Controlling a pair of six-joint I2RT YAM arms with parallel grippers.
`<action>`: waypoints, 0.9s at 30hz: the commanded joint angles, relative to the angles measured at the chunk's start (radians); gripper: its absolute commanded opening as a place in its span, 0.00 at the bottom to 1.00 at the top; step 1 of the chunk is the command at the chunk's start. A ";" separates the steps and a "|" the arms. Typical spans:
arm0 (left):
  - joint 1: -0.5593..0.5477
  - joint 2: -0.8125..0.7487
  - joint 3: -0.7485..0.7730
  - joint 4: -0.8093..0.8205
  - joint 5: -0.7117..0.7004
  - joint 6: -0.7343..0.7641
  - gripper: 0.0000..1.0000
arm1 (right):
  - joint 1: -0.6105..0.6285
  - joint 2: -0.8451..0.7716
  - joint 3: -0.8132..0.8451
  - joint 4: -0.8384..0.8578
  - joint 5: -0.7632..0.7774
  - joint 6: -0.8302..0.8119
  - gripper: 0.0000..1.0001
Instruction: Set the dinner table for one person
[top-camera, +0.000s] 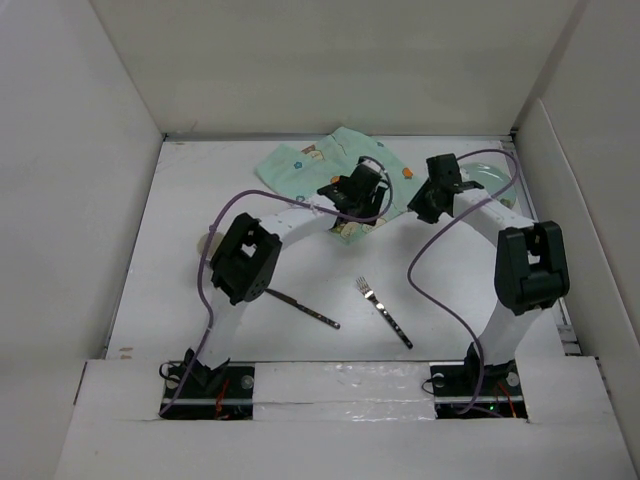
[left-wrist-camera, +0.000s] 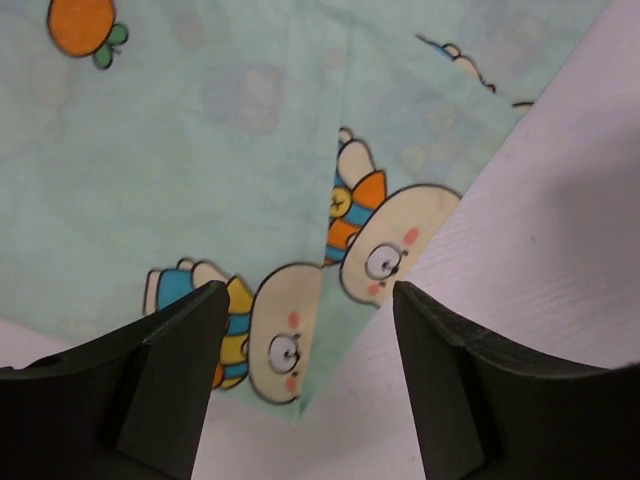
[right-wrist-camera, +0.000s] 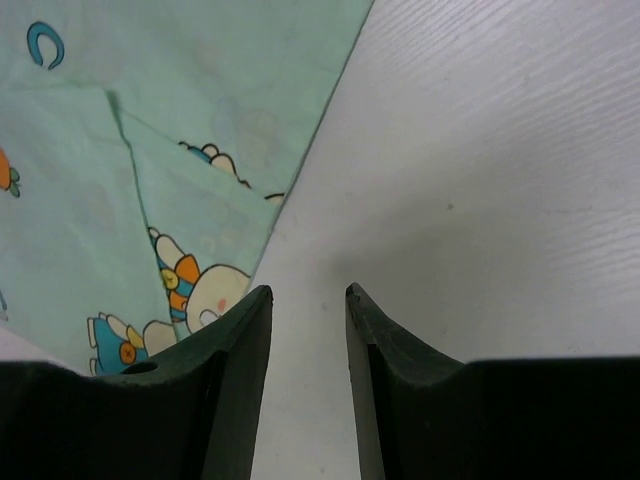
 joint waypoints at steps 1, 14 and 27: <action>-0.034 0.105 0.131 -0.117 -0.048 0.004 0.64 | -0.011 -0.011 0.045 -0.031 0.061 0.033 0.41; -0.034 0.062 -0.127 -0.113 -0.135 -0.006 0.00 | -0.011 -0.157 -0.073 0.054 -0.004 0.044 0.41; -0.043 -0.362 -0.609 -0.001 -0.031 0.026 0.00 | -0.001 -0.192 -0.191 0.021 0.030 0.142 0.50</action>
